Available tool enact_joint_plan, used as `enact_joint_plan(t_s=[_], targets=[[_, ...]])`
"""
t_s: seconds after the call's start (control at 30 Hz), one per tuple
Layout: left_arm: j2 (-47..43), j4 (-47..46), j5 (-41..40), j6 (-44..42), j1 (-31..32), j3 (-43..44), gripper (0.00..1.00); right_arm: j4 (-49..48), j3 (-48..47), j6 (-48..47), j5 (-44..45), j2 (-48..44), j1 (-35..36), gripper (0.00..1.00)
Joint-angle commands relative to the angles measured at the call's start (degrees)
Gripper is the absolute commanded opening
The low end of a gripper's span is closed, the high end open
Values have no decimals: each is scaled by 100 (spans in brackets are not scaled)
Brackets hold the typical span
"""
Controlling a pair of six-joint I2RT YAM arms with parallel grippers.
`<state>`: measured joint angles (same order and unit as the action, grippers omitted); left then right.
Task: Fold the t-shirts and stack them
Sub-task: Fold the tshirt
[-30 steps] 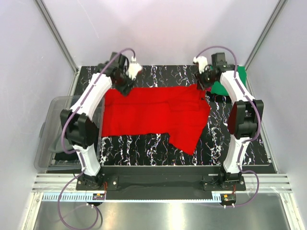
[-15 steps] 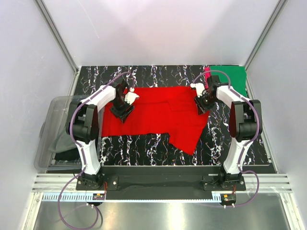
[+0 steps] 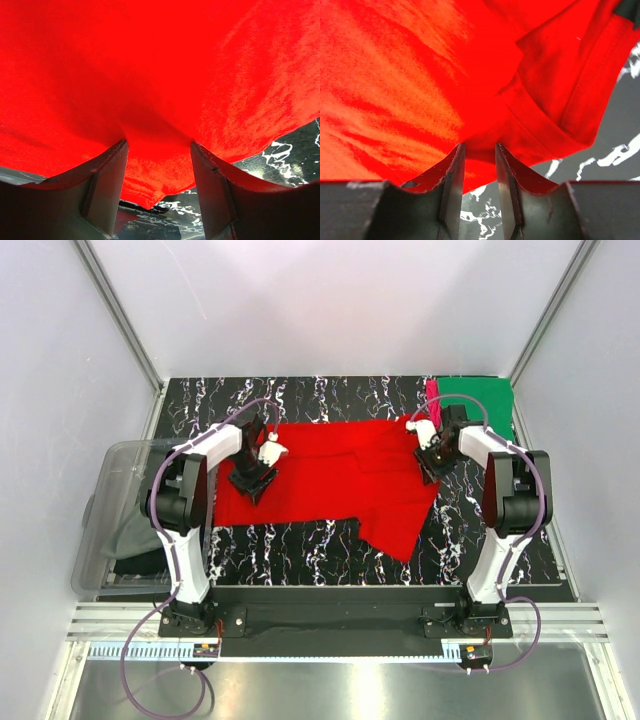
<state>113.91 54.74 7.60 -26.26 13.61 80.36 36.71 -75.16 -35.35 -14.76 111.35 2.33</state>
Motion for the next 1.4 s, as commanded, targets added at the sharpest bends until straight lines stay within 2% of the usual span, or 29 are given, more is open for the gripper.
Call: enact_joint_plan(t_s=[0.0,0.43,0.57,0.63,0.77,0.83,0.9,0.97,1.03,1.07,1.1,1.2,1.27,1.3,1.37], targets=[[44,-139,269,121,-16,-3,59,-32,264,-182,351,-157,-154,38],[-158,-209,348,200,116,-214,58,-41,783,-174,352,-544,-171,38],[-578,-192,190,288,256,84,60,-41,783,-191,316,-824,-171,38],[-790,-104,-143,227,467,443,62,-41,687,-209,316,-974,-171,38],[-1107,98,-408,305,617,937,77,3,450,-331,194,-1325,-171,38],[-1186,274,-172,533,538,1235,85,160,230,-384,53,-1449,-180,38],[-1283,405,187,945,285,1447,99,423,98,-586,-350,-1712,-171,38],[-1292,441,365,1262,91,1684,99,530,290,-1232,-1024,-2315,-162,39],[-1266,625,803,1579,-199,1939,99,539,1035,-1963,-1448,-2862,-145,39],[-1240,800,1040,1598,-296,2001,99,522,1325,-2697,-1685,-3404,-110,39],[-1231,871,1512,1528,-471,2054,99,504,1850,-3009,-1766,-3662,-84,39],[-1187,968,1954,1467,-701,1818,99,521,2695,-3986,-1951,-4392,100,38],[-1160,1056,1852,1274,-710,1668,96,583,3058,-4625,-2056,-4787,197,39],[-1169,1056,1372,968,-623,1520,90,653,3434,-4891,-2065,-4929,320,38],[-1178,1065,904,590,-570,1387,80,618,3796,-5479,-2118,-5307,443,39]])
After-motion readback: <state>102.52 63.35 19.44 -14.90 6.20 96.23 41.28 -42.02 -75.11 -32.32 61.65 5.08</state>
